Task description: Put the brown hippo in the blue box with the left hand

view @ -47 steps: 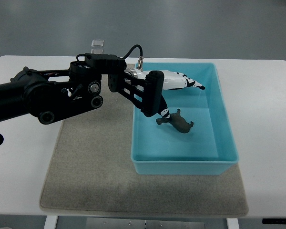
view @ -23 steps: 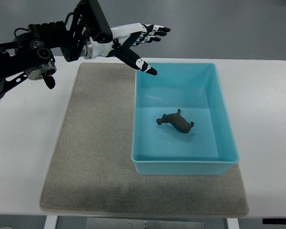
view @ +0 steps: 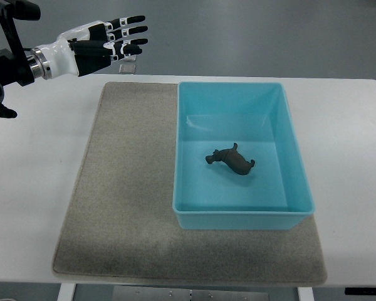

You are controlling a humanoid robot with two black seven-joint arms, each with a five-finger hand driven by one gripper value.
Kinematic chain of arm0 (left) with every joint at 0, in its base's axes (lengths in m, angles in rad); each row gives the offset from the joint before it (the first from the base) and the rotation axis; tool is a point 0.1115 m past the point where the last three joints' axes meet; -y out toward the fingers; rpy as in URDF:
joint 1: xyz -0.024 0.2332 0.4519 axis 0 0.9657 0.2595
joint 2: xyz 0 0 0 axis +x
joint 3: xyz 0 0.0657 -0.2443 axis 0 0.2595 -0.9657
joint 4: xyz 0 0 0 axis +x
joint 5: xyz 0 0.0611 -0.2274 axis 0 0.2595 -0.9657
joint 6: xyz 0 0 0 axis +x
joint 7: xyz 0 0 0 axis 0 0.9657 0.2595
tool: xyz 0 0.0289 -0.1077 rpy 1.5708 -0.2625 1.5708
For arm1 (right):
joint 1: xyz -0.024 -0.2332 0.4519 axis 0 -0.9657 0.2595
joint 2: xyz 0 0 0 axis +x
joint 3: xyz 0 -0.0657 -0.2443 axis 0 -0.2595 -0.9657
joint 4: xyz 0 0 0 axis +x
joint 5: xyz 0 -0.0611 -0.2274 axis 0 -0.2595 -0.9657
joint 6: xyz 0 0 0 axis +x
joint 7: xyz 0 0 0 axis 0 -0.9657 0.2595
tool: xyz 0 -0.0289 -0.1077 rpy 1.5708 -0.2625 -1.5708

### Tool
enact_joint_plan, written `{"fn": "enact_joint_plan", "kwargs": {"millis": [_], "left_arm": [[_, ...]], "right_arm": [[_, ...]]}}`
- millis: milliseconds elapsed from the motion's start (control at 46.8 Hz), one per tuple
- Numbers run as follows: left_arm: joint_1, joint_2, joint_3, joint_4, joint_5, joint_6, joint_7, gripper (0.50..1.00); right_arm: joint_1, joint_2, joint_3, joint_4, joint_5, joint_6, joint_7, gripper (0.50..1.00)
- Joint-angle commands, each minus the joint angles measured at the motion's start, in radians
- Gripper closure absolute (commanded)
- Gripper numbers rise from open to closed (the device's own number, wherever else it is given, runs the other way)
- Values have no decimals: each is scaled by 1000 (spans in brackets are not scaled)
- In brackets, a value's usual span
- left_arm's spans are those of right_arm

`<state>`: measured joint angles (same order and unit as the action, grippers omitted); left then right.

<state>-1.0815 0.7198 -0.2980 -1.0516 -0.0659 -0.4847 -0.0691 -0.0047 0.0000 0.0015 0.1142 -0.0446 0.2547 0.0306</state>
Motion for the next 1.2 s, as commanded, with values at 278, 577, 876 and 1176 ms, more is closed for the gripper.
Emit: {"fn": "enact_joint_plan", "kwargs": {"millis": [278, 577, 876, 1176], "left_arm": [[133, -11, -96, 39, -199, -66, 66, 500], [225, -3, -188, 133, -259, -126, 68, 500], [235, -25, -211, 173, -259, -126, 69, 500], [247, -22, -208, 170, -255, -126, 68, 500]], "right_arm": [[0, 0, 0, -1, 0, 0, 0, 564], [0, 0, 0, -1, 0, 0, 0, 564], [0, 0, 0, 1, 0, 0, 0, 564], [0, 0, 3, 2, 0, 2, 0, 564]]}}
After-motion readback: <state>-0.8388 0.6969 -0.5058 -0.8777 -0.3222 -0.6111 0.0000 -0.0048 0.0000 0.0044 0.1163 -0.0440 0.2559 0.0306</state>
